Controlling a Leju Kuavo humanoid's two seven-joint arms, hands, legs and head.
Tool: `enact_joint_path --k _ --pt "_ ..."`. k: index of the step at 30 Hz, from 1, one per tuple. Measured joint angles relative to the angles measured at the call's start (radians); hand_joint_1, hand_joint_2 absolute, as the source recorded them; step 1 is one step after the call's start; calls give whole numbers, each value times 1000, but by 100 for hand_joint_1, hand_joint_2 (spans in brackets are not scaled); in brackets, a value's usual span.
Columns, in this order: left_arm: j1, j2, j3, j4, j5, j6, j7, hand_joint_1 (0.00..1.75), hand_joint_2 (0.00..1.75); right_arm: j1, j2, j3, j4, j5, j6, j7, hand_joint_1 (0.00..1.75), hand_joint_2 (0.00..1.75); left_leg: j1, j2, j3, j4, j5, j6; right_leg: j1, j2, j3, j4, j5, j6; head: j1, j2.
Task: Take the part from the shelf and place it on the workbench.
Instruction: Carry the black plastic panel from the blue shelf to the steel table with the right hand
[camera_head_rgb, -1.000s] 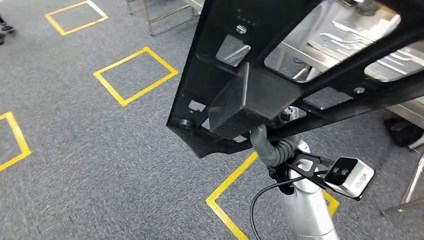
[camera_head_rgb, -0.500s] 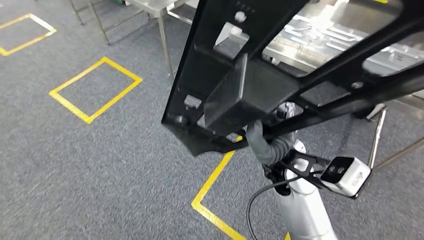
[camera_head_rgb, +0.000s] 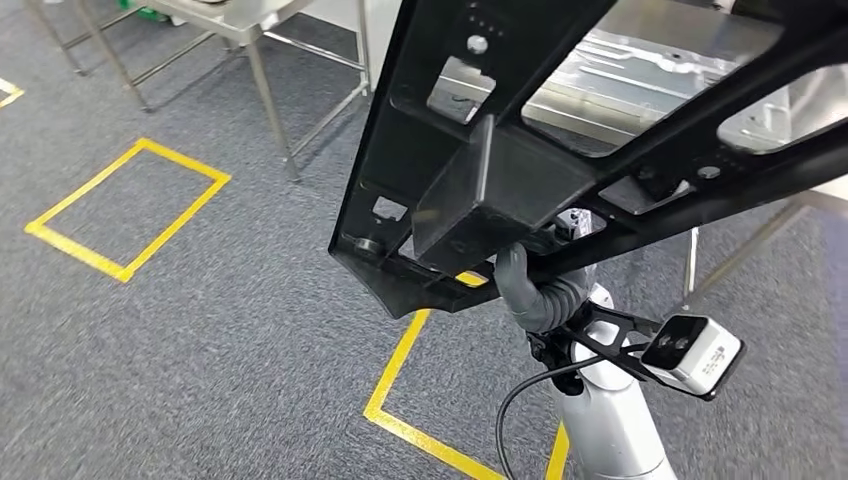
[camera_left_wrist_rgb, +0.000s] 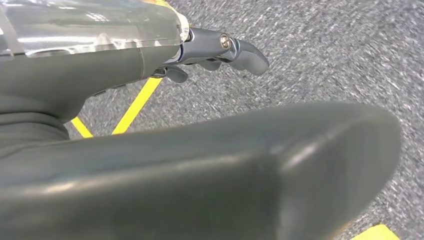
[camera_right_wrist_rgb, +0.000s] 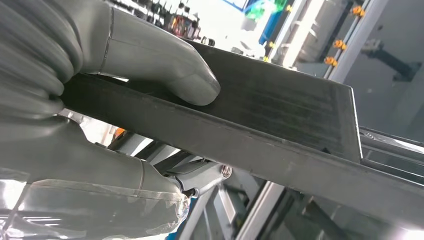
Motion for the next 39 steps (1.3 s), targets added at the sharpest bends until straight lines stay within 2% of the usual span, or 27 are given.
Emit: enact_joint_path --k 1,3,5,6,7,8,9,10,12,14,16,17,19,21,23,24,25,26,27,29,30,32,34,36,37,38,39 --pt "-1 0 0 0 -1 -2 -2 0 0 0 0 0 0 -1 0 0 175 175 0 7 3 -1 -3 -5 -4 14 2 -5 3 -4 0 0" --pt "-4 -2 -1 0 -1 -5 -7 0 0 -3 0 -1 0 -2 1 2 175 175 3 -19 -1 22 -23 -14 -12 37 11 -17 9 -13 0 0" --pt "-2 -3 -1 0 0 -6 -8 0 0 -6 1 -1 0 -5 3 3 175 175 6 -73 -44 120 -75 -21 -17 59 16 -24 12 -20 0 0" --pt "1 -4 -1 0 0 -5 -8 0 0 -7 1 -1 1 -6 4 4 175 175 8 -89 -79 189 -104 -24 -18 73 16 -24 13 -22 0 0" --pt "4 -4 -1 0 1 -3 -8 0 0 -6 2 0 2 -6 5 7 175 175 9 -94 -110 246 -122 -27 -18 87 16 -23 12 -23 0 0" --pt "6 -4 -1 0 1 -2 -8 0 0 -6 2 0 3 -7 4 9 175 175 10 -96 -130 276 -122 -30 -19 102 16 -22 12 -23 0 0" --pt "7 -4 -1 0 1 0 -8 0 0 -5 2 0 4 -7 3 12 175 175 12 -96 -132 268 -102 -32 -20 116 17 -20 11 -21 0 0" --pt "6 -4 -1 0 1 0 -8 0 0 -5 2 0 5 -7 2 14 175 175 14 -99 -116 223 -66 -34 -22 130 17 -16 10 -19 0 0" --pt "5 -5 -1 0 1 1 -9 0 0 -6 2 0 6 -7 0 15 175 175 24 -139 -62 90 -1 -38 -26 155 13 -4 3 -8 0 0" --pt "5 -5 -1 0 3 0 -10 0 0 -6 2 2 6 -8 -1 15 175 175 28 -179 -33 23 16 -32 -28 177 2 8 0 6 0 0" --pt "4 -5 -1 0 6 0 -12 0 0 -4 2 3 7 -8 -2 16 175 175 25 -173 -30 19 12 -17 -31 197 -7 8 4 19 0 0" --pt "3 -5 -1 0 7 0 -13 0 0 -2 2 3 7 -9 -3 15 175 175 25 -162 -29 15 15 -10 -32 194 -9 9 3 25 0 0" --pt "1 -5 -1 0 7 -2 -15 0 0 -3 2 3 6 -10 -4 14 175 175 26 -138 -24 6 19 5 -30 149 -30 52 -24 34 0 0" --pt "4 -4 -1 0 7 -2 -18 0 0 -3 1 4 7 -10 -4 14 175 175 22 -113 -23 4 18 14 -32 98 -86 166 -81 41 0 0" --pt "6 -4 0 0 7 -3 -19 0 0 2 1 4 8 -10 -4 13 175 175 19 -86 -22 4 15 16 -35 85 -139 268 -113 45 0 0" --pt "6 -4 0 0 8 -3 -19 0 0 4 1 4 9 -10 -4 13 175 175 18 -74 -21 4 13 16 -36 83 -143 274 -104 45 0 0" --pt "5 -4 0 0 8 -4 -20 0 0 5 1 4 9 -10 -4 13 175 175 18 -63 -19 4 11 15 -37 78 -127 242 -79 44 0 0" --pt "4 -4 0 0 9 -4 -21 0 0 5 1 4 10 -10 -4 13 175 175 18 -53 -15 4 8 13 -35 66 -94 179 -44 40 0 0" --pt "3 -4 0 0 9 -5 -21 0 0 4 1 4 10 -10 -4 13 175 175 17 -43 -11 4 5 9 -30 40 -57 109 -17 35 0 0" --pt "3 -4 0 0 10 -5 -21 0 0 1 2 5 9 -10 -4 13 175 175 13 -25 -4 4 -1 0 -18 4 -11 17 9 22 0 0" --pt "3 -4 0 0 11 -5 -22 0 0 1 2 6 9 -10 -4 13 175 175 11 -15 -1 3 -4 -5 -13 -1 -7 5 6 17 0 0" --pt "1 -4 0 0 14 -6 -22 0 0 1 2 6 9 -9 -2 13 175 175 10 1 7 0 -10 -15 -14 24 -5 -2 9 7 0 0" --pt "-2 -3 0 0 16 -8 -22 0 0 -1 4 6 9 -10 -1 13 175 175 13 -27 1 30 -35 -23 -22 46 3 -13 13 -3 0 0" --pt "0 -3 1 0 17 -11 -22 0 0 -2 8 7 11 -10 -2 13 175 175 16 -75 -48 137 -90 -28 -25 65 8 -18 14 -11 0 0" --pt "3 -3 1 0 18 -13 -22 0 0 -2 10 7 13 -9 -2 13 175 175 17 -87 -83 204 -116 -30 -25 75 9 -18 13 -14 0 0" --pt "5 -3 2 0 18 -15 -22 0 0 1 11 7 15 -6 -3 12 175 175 17 -93 -111 253 -128 -31 -25 85 10 -17 12 -15 0 0" --pt "7 -2 4 0 18 -17 -23 0 0 4 11 7 17 -2 -4 11 175 175 17 -95 -127 270 -120 -32 -24 94 11 -16 11 -15 0 0"
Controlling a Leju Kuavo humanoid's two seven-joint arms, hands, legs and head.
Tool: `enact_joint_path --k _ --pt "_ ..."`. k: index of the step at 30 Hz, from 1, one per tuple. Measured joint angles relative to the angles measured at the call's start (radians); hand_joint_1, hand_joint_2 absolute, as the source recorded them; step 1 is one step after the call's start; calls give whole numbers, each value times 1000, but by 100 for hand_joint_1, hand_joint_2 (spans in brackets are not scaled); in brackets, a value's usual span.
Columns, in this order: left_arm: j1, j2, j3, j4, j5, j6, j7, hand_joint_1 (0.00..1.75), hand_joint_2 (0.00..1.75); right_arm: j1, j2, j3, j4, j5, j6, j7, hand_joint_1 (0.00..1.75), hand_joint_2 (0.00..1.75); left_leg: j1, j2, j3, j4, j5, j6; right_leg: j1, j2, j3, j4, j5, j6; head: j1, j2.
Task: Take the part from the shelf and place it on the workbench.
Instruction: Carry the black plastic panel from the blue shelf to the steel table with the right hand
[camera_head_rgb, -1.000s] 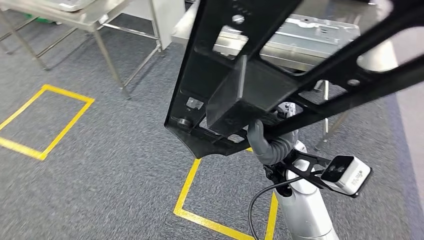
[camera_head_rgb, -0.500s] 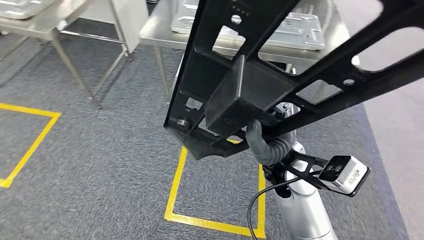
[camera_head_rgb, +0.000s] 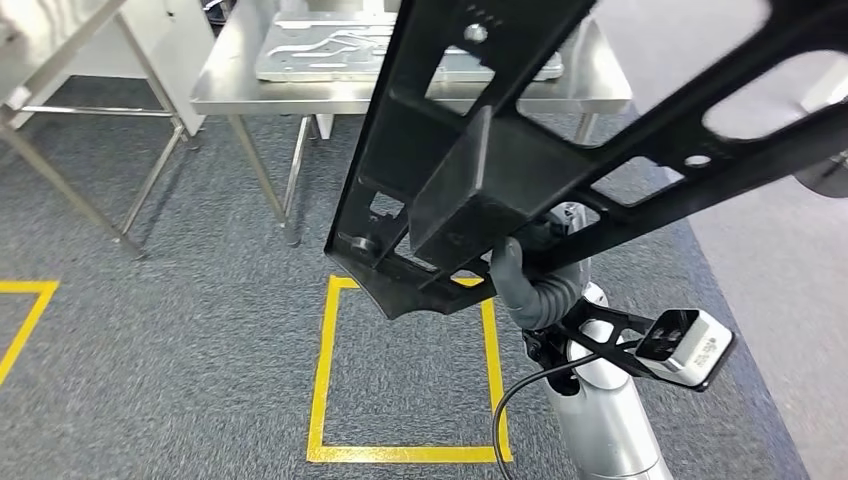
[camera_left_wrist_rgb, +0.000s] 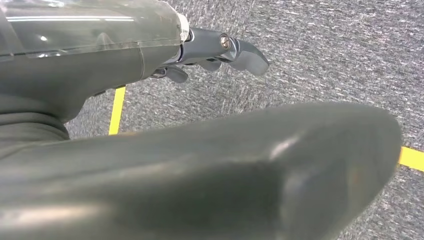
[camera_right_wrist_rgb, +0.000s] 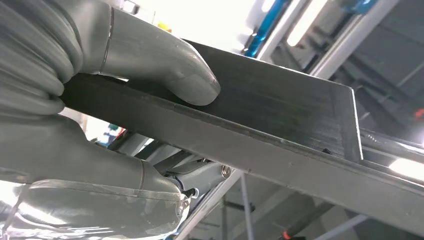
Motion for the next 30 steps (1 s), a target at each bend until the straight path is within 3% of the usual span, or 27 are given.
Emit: enact_joint_path --k 1,3,5,8,10,13,14,15,16,18,20,22,25,27,29,30 --pt "0 1 1 0 0 -2 -1 0 0 2 0 0 1 4 -1 -2 175 175 0 -1 3 -22 27 0 0 7 2 2 -2 1 0 0" --pt "-2 2 1 0 -1 -6 -3 0 0 5 0 0 2 8 -2 -7 175 175 1 -3 49 -143 103 2 -2 18 6 9 -10 8 0 0" --pt "-3 2 1 0 -1 -9 -4 0 0 5 0 0 2 7 -3 -11 175 175 -1 -10 88 -238 139 11 0 24 4 19 -18 17 0 0" --pt "-3 2 2 0 -4 -10 -5 0 0 7 0 0 2 7 -3 -13 175 175 -3 -13 93 -256 139 31 2 27 0 20 -21 32 0 0" --pt "-3 3 2 0 -7 -10 -6 0 0 7 0 -1 0 6 -3 -15 175 175 -1 -12 95 -261 141 42 1 15 -9 43 -39 43 0 0" --pt "-3 4 2 0 -8 -10 -7 0 0 10 0 -1 -1 5 -3 -17 175 175 0 -7 97 -263 140 52 -5 -6 -92 209 -118 57 0 0" --pt "-3 5 2 0 -8 -10 -7 0 0 13 0 -2 -1 5 -3 -17 175 175 0 -5 97 -263 139 53 -8 -8 -125 268 -136 59 0 0" --pt "-2 5 2 0 -8 -10 -7 0 0 16 -1 -2 -1 5 -3 -17 175 175 0 -4 98 -263 137 53 -10 -9 -144 297 -135 61 0 0" --pt "-2 5 2 0 -8 -10 -7 0 0 18 -1 -2 0 5 -3 -17 175 175 0 -3 101 -263 135 53 -11 -11 -143 287 -115 60 0 0" --pt "-2 5 2 0 -7 -10 -7 0 0 17 0 -2 0 5 -3 -17 175 175 0 -3 112 -263 128 48 -12 -17 -89 167 -40 55 0 0" --pt "-3 5 2 0 -5 -10 -7 0 0 15 0 -2 0 5 -3 -17 175 175 -3 -2 118 -263 121 39 -6 -27 -37 54 -1 46 0 0" --pt "-3 5 2 0 -3 -9 -7 0 0 14 0 -2 0 4 -2 -17 175 175 -4 1 120 -266 116 27 2 -28 -25 26 -5 37 0 0" --pt "-5 7 3 0 0 -9 -8 0 0 11 2 -2 -1 4 -1 -17 175 175 -3 5 126 -255 101 12 -3 -21 -7 9 -8 19 0 0" --pt "-5 8 3 0 0 -9 -10 0 0 7 6 -2 -1 4 0 -17 175 175 -1 2 85 -164 59 7 -6 -20 10 0 -12 6 0 0" --pt "-2 8 3 0 1 -9 -10 0 0 5 8 -2 0 4 0 -18 175 175 -1 0 7 -29 14 5 -2 -17 21 -1 -22 -1 0 0" --pt "-1 8 3 0 1 -9 -10 0 0 6 8 -2 1 4 0 -17 175 175 -1 0 -21 9 12 5 0 -15 27 -1 -28 -2 0 0"
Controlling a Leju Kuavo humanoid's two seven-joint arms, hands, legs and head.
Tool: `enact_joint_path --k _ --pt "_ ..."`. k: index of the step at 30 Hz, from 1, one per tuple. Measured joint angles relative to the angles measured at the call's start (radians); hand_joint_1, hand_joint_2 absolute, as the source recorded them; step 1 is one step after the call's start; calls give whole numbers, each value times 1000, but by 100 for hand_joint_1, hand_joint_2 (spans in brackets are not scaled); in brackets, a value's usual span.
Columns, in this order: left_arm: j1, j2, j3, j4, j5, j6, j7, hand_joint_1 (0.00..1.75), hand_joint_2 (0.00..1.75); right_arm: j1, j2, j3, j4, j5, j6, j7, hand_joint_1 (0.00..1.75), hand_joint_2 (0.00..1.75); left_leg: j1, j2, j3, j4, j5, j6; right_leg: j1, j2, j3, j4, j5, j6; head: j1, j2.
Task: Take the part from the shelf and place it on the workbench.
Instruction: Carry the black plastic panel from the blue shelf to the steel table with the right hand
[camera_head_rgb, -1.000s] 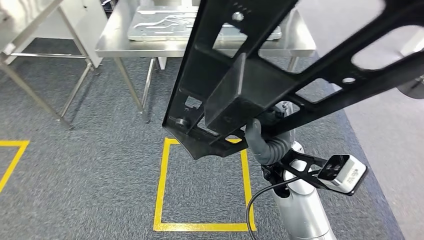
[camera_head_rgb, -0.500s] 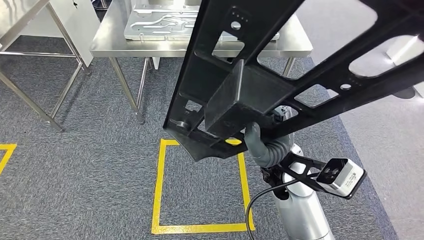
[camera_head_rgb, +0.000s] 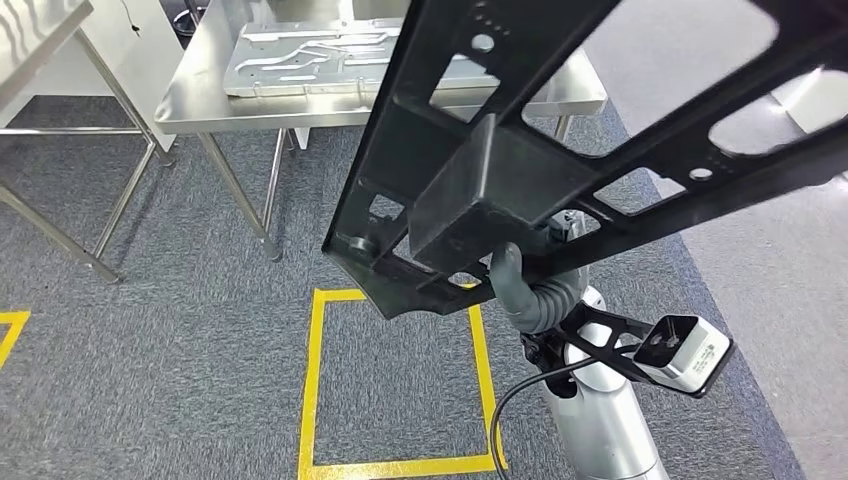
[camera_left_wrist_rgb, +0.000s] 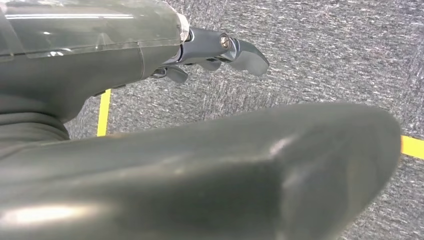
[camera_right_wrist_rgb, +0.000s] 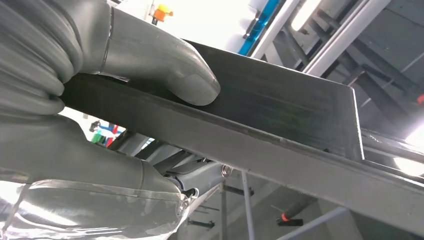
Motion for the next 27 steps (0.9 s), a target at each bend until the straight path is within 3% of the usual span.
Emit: enact_joint_path --k 1,2,4,5,6,9,11,12,14,15,16,17,19,21,23,25,27 --pt "1 0 0 0 0 0 0 0 0 0 0 0 0 0 0 0 175 175 0 0 -12 4 18 1 1 3 7 0 -6 0 0 0" --pt "2 0 1 0 0 0 -1 0 0 0 1 0 1 0 0 1 175 175 0 0 -4 -34 55 4 2 5 17 0 -13 2 0 0" --pt "2 1 1 0 0 0 -4 0 0 -2 2 0 1 0 0 1 175 175 -3 -2 46 -165 136 13 5 8 37 1 -29 7 0 0" --pt "2 2 1 0 0 -1 -5 0 0 -3 3 0 1 0 -1 1 175 175 -5 -3 70 -220 155 19 6 10 43 2 -36 12 0 0" --pt "1 2 1 0 0 -1 -6 0 0 -3 3 0 1 0 -1 1 175 175 -8 -4 85 -254 160 23 7 10 47 1 -41 18 0 0" --pt "0 3 1 0 -1 -6 -8 0 0 -4 4 0 2 0 -2 1 175 175 -8 -6 103 -280 146 39 7 11 52 5 -43 36 0 0" --pt "0 3 1 0 -1 -8 -8 0 0 -7 3 0 1 0 -2 1 175 175 -5 -7 121 -289 141 49 4 8 34 51 -62 47 0 0" --pt "0 3 1 0 -1 -7 -8 0 0 -7 3 0 1 0 -2 1 175 175 -4 -7 129 -293 138 53 1 6 6 100 -80 51 0 0" --pt "0 3 1 0 -2 -5 -8 0 0 -5 3 0 2 0 -3 0 175 175 -5 -6 143 -295 126 56 -3 5 -80 227 -121 58 0 0" --pt "1 3 1 0 -3 -4 -8 0 0 -3 2 0 2 0 -3 0 175 175 -5 -7 151 -295 118 56 -6 5 -117 269 -126 61 0 0" --pt "2 3 1 0 -3 -4 -8 0 0 0 2 0 2 0 -3 0 175 175 -5 -7 161 -295 109 55 -8 4 -140 279 -114 63 0 0" --pt "3 3 1 0 -3 -4 -8 0 0 1 2 0 2 0 -3 0 175 175 -5 -7 173 -295 99 53 -10 3 -145 251 -82 64 0 0" --pt "4 3 1 0 -3 -4 -8 0 0 1 2 0 3 0 -3 0 175 175 -5 -8 200 -296 78 48 -11 -3 -118 127 17 60 0 0" --pt "4 3 1 0 -3 -4 -8 0 0 2 1 -1 4 0 -3 0 175 175 -5 -7 215 -299 60 37 -3 -11 -99 36 67 48 0 0" --pt "2 3 1 0 -2 -5 -8 0 0 2 1 -1 5 0 -3 0 175 175 -4 -4 227 -298 54 24 5 -12 -94 18 59 31 0 0" --pt "0 2 2 0 -2 -6 -9 0 0 0 1 -2 4 -1 -3 1 175 175 -3 -1 232 -273 51 15 3 -7 -68 9 51 16 0 0" --pt "-4 1 1 0 -1 -7 -9 0 0 -4 2 -2 4 -2 -4 9 175 175 -1 -2 190 -185 37 10 0 -5 -37 2 35 4 0 0"
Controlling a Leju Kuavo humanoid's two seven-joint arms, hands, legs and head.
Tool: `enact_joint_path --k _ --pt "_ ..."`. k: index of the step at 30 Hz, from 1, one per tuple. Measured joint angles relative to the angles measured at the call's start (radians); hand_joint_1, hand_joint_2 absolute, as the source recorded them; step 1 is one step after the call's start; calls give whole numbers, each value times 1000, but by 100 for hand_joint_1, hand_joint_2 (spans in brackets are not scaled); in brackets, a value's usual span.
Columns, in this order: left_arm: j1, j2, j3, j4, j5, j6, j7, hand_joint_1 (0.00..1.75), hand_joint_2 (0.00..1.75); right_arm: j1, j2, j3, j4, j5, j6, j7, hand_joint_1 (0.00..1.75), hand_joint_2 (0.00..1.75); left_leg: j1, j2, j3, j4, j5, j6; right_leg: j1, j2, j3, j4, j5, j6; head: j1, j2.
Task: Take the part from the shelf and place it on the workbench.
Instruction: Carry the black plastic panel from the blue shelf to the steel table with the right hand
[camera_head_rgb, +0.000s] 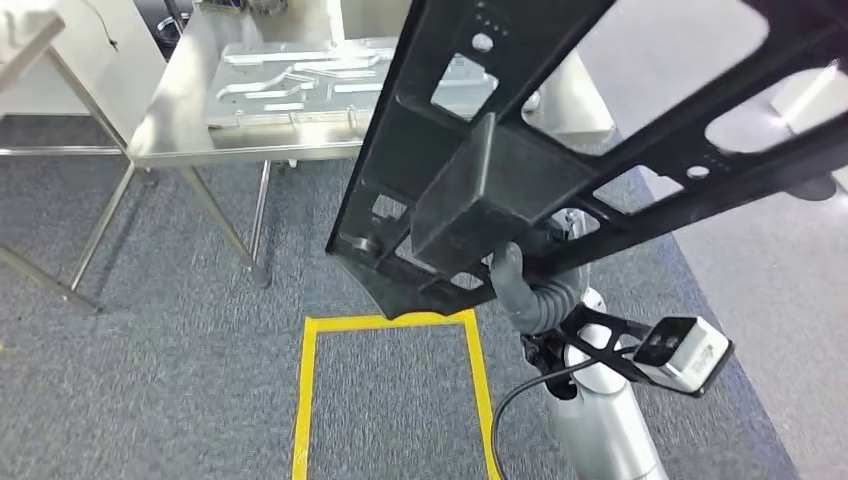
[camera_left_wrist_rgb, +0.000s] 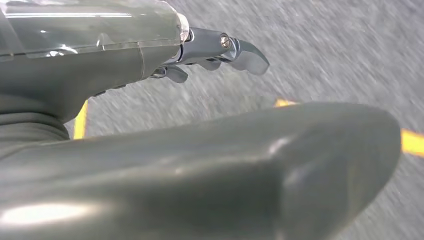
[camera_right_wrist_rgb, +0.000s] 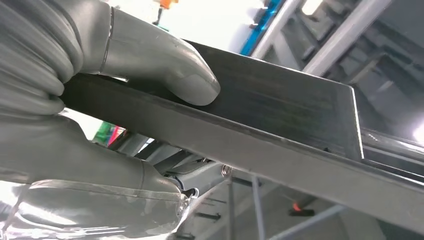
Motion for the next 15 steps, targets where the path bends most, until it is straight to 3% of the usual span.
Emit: enact_joint_path --k 3,4,5,6,8,9,10,13,15 --pt "4 -1 0 0 1 0 0 0 0 0 1 0 5 -3 -8 29 175 175 1 -1 -128 166 -59 -8 3 6 36 -1 -30 -8 0 0" --pt "7 -1 1 0 1 1 0 0 0 1 1 0 7 -4 -11 36 175 175 1 -1 -157 180 -67 -9 4 9 49 -1 -41 -7 0 0" --pt "8 -1 1 0 1 2 0 0 0 2 1 0 10 -6 -13 40 175 175 1 -1 -172 162 -55 -10 4 11 65 -1 -54 -6 0 0" --pt "9 -1 1 0 1 2 0 0 0 2 1 0 11 -8 -15 44 175 175 1 -1 -173 115 -18 -9 3 13 83 -1 -67 -4 0 0" --pt "11 -1 1 0 2 3 0 0 0 2 1 0 16 -13 -21 56 175 175 -1 0 -161 -6 95 -2 4 14 113 0 -94 3 0 0" --pt "13 0 2 0 2 4 0 0 0 1 0 0 19 -15 -26 67 175 175 -4 -1 -155 -46 135 3 4 15 121 -1 -104 8 0 0" --pt "14 0 2 0 2 4 0 0 0 1 0 0 24 -15 -32 80 175 175 -7 -1 -152 -68 156 9 4 16 127 -3 -110 14 0 0" --pt "14 0 2 0 1 5 -3 0 0 -2 -2 -2 33 -12 -52 105 175 175 -8 -6 -131 -88 150 29 4 16 130 12 -104 35 0 0" --pt "12 -1 2 0 1 4 -6 0 0 -8 -5 -6 35 -10 -57 108 175 175 -5 -9 -104 -104 142 38 0 13 91 83 -105 45 0 0"
